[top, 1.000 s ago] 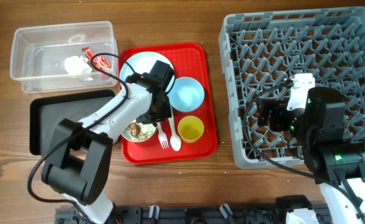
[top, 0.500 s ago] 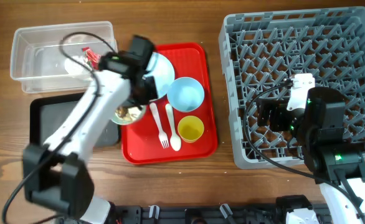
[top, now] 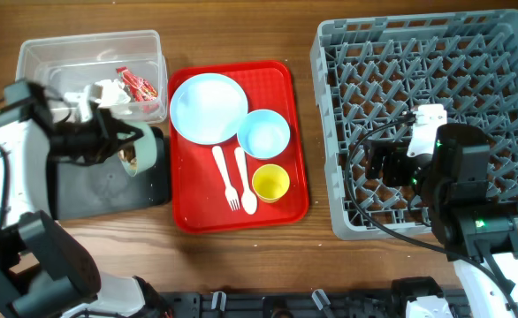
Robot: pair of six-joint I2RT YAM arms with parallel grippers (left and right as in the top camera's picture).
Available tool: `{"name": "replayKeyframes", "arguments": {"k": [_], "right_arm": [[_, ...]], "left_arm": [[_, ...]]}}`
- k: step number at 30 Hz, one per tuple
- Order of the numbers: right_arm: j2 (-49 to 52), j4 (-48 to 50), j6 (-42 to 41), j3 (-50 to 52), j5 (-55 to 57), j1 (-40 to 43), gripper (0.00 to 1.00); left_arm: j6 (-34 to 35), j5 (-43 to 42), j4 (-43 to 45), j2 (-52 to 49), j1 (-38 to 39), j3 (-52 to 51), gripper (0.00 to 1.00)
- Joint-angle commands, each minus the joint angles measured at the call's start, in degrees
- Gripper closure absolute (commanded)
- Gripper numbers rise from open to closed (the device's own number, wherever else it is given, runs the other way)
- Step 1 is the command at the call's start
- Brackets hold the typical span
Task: Sort waste into correct bins and load items into the dishwasher rack
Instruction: 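Tip the green bowl over the black tray to dump the scraps, then set the emptied green bowl back onto the blue plate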
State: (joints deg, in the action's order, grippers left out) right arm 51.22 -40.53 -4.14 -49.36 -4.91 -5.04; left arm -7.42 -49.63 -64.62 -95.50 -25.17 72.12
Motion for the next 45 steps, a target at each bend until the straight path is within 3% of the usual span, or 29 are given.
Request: {"name": "replayKeyframes", "arguments": {"k": [1, 6, 11, 14, 18, 23, 27, 29, 30, 31, 32, 33, 35, 40, 41, 43, 45], "right_arm": [[0.0, 0.1, 1.0, -1.4, -0.7, 0.2, 0.00], [0.0, 0.1, 1.0, -1.4, -0.7, 0.2, 0.00], [0.0, 0.1, 0.9, -1.4, -0.7, 0.2, 0.00], [0.0, 0.1, 1.0, -1.4, -0.7, 0.2, 0.00], [0.0, 0.1, 0.9, -1.4, -0.7, 0.2, 0.00], [0.0, 0.1, 0.9, -1.4, -0.7, 0.2, 0.00], [0.0, 0.1, 1.0, -1.4, -0.7, 0.2, 0.00], [0.0, 0.1, 1.0, -1.4, -0.7, 0.2, 0.00], [0.0, 0.1, 0.9, -1.4, -0.7, 0.2, 0.00], [0.0, 0.1, 1.0, -1.4, -0.7, 0.2, 0.00], [0.0, 0.1, 1.0, -1.4, -0.7, 0.2, 0.00], [0.0, 0.1, 1.0, -1.4, -0.7, 0.2, 0.00], [0.0, 0.1, 1.0, -1.4, -0.7, 0.2, 0.00], [0.0, 0.1, 0.9, -1.4, -0.7, 0.2, 0.00], [0.0, 0.1, 0.9, -1.4, -0.7, 0.2, 0.00], [0.0, 0.2, 0.9, -1.4, -0.7, 0.2, 0.00], [0.0, 0.2, 1.0, -1.4, -0.7, 0.2, 0.00]], "left_arm": [[-5.9, -15.1, 1.0, -2.9, -6.4, -4.0, 0.96], [-5.5, -27.9, -2.5, -8.7, -13.4, -6.6, 0.96], [-3.7, -31.9, -4.5, -9.6, -14.8, -6.6, 0.96], [3.5, -33.7, -6.2, -9.6, -14.8, -6.6, 0.96], [4.0, -40.3, -7.0, -9.6, -14.8, -6.6, 0.96], [7.9, -40.7, -7.0, -9.6, -14.9, -6.6, 0.96], [7.2, -40.7, -7.0, -9.6, -14.9, -6.6, 0.96], [0.7, -36.7, -6.4, -9.5, -14.9, -6.6, 0.96], [-1.9, -30.5, -3.6, -9.5, -14.8, -6.6, 0.96], [1.8, -20.2, 1.2, -9.5, -14.8, -6.6, 0.96], [4.5, -19.3, 0.7, -9.4, -14.7, -6.6, 0.96], [-2.1, -25.3, -1.3, -8.9, -14.4, -6.6, 0.96], [-4.2, -28.9, -2.1, -7.8, -13.4, -6.5, 0.96], [-4.1, -21.8, -2.0, -3.1, -6.3, -5.6, 0.96], [-1.1, -17.5, -0.7, -1.2, -2.1, -4.0, 0.96], [12.7, 6.2, 12.6, 0.6, 17.2, 3.5, 0.96], [13.9, 12.5, 16.9, 0.6, 23.4, 4.6, 0.96]]}}
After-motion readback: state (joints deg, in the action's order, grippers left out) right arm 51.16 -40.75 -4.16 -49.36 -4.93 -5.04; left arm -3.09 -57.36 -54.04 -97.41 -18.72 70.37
